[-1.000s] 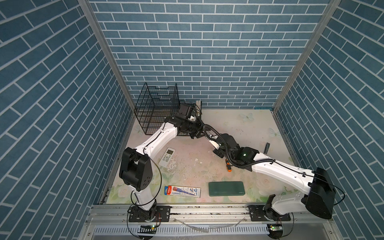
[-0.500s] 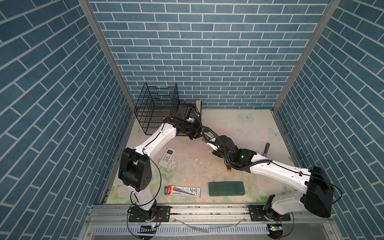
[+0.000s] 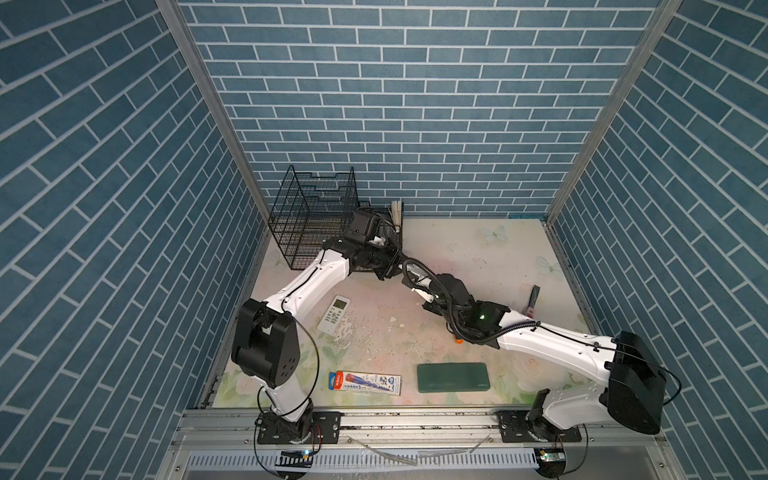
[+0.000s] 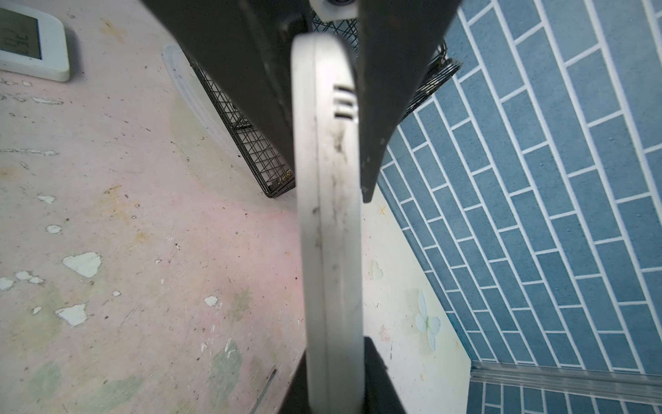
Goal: Unload the batteries from the remote control
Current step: 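Close the left gripper on the remote's top end, then open the right gripper, then move the right gripper to the remote's battery-cover end and grasp it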
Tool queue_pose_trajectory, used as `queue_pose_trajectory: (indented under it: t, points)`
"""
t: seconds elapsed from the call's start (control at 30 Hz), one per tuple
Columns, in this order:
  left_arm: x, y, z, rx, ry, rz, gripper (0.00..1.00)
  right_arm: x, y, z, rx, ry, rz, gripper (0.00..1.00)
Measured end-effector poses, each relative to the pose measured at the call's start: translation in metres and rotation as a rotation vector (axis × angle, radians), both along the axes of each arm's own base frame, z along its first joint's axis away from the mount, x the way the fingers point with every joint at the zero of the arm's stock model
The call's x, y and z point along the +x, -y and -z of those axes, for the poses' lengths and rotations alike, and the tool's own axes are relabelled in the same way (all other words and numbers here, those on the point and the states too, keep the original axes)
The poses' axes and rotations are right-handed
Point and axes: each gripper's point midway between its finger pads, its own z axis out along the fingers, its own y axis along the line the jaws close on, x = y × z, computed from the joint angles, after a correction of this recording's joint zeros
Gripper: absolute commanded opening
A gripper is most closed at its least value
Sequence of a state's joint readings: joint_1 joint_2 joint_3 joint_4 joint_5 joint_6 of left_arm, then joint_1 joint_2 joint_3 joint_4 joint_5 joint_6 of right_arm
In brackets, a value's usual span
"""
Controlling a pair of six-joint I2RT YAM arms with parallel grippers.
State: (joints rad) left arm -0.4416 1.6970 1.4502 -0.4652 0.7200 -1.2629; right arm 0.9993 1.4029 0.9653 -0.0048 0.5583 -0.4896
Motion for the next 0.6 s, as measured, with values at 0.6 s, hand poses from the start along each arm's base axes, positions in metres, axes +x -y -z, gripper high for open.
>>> queue_pose_trajectory:
  t: [0.6]
  points:
    - [0.014, -0.014, -0.004, -0.068, 0.166, -0.066, 0.00, -0.027, 0.030, -0.028, 0.215, -0.093, 0.049, 0.54]
